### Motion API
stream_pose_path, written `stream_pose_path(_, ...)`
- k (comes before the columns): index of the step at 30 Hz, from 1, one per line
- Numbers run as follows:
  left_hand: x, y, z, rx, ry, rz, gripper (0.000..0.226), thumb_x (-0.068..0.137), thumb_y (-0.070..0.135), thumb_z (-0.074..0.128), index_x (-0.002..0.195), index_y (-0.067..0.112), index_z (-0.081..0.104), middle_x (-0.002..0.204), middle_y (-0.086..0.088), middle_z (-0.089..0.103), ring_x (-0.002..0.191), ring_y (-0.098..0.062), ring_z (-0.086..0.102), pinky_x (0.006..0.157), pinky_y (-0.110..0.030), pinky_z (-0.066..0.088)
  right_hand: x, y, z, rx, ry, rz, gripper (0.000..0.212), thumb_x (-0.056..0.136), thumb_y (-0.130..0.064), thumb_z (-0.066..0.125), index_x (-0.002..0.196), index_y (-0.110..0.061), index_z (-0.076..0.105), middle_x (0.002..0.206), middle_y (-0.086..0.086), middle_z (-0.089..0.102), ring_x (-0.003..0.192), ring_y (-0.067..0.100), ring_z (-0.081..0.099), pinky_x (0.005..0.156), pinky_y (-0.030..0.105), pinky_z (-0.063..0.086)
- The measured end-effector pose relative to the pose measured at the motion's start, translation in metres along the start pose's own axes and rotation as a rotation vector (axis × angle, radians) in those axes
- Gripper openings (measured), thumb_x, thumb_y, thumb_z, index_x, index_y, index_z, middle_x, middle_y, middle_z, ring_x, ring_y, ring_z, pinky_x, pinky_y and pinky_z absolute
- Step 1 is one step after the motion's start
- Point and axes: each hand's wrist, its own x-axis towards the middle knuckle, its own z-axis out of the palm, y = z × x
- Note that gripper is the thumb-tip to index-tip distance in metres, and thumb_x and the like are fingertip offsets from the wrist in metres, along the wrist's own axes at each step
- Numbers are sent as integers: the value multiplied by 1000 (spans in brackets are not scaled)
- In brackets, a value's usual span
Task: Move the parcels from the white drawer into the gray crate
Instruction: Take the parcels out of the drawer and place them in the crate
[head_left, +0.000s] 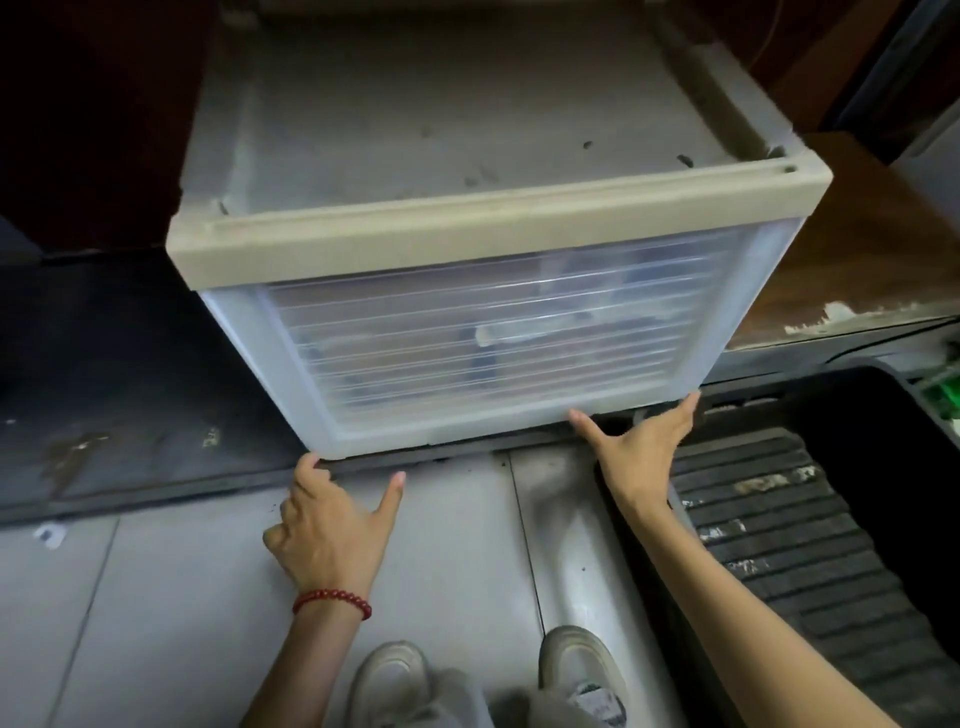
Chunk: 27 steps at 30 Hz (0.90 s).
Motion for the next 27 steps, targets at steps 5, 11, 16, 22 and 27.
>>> stream_pose_path(5, 7, 3, -1, -195, 7, -9, 104, 73, 59, 70, 146, 10, 15, 141, -11, 45, 122, -33, 51, 93, -49, 45, 10, 8, 4, 96, 34, 5, 140, 57, -29, 92, 151, -1, -6, 156, 18, 5, 145, 20, 7, 112, 16, 9)
stream_pose_path(11, 14, -2, -8, -374, -45, 42, 96, 77, 45, 73, 147, 12, 16, 144, -10, 39, 126, -26, 48, 93, -39, 45, 21, 4, -13, 163, 16, -5, 135, 56, -32, 92, 153, -13, 0, 154, 15, 6, 143, 21, 14, 110, 23, 17)
stream_pose_path(16, 6, -1, -13, -445, -115, 55, 103, 78, 41, 74, 151, 14, 7, 154, -10, 27, 132, -25, 43, 101, -41, 42, 21, 9, -39, 154, 17, 20, 105, 58, -43, 88, 142, -16, 31, 141, 7, 28, 128, 22, 36, 111, 36, 35)
stream_pose_path(22, -12, -1, -25, -443, -120, 3, 105, 74, 41, 77, 148, 7, 12, 150, -17, 30, 131, -33, 40, 100, -44, 41, 6, 19, -81, 181, -43, -59, 77, 68, -27, 85, 121, -14, 32, 123, 4, 40, 115, 23, 51, 92, 29, 49)
stream_pose_path(27, -37, -11, -50, -367, -90, 89, 113, 68, 45, 81, 148, 16, 7, 149, -15, 33, 124, -36, 47, 87, -45, 48, -23, 10, -111, 214, -117, -81, 103, 49, -57, 88, 128, -27, 29, 132, 9, 45, 108, 29, 60, 88, 41, 56)
